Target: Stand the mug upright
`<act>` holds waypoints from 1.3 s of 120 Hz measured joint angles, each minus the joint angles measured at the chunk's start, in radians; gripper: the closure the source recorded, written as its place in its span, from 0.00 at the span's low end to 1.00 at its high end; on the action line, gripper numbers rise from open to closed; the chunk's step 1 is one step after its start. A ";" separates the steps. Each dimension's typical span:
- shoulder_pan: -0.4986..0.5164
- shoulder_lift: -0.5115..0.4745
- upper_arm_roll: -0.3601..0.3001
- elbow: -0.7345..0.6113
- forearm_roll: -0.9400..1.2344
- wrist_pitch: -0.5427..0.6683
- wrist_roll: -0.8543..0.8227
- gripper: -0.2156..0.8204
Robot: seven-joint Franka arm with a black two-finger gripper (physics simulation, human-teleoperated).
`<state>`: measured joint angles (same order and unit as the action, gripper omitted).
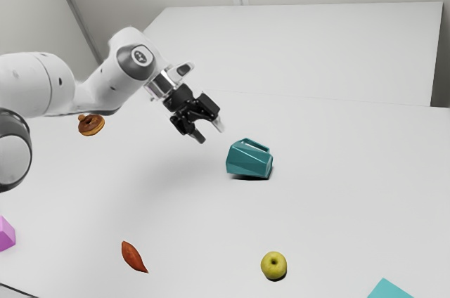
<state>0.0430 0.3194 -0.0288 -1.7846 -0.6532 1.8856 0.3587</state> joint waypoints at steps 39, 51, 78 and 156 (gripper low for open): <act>0.005 0.096 -0.001 -0.004 -0.231 0.044 0.109 0.21; 0.003 0.125 -0.007 -0.007 -0.281 0.020 0.138 0.21; 0.004 0.171 -0.017 -0.009 -0.398 -0.009 0.201 0.21; 0.006 0.140 -0.018 -0.008 -0.432 -0.049 0.343 0.94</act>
<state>0.0493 0.4598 -0.0471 -1.7925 -1.0848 1.8367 0.7016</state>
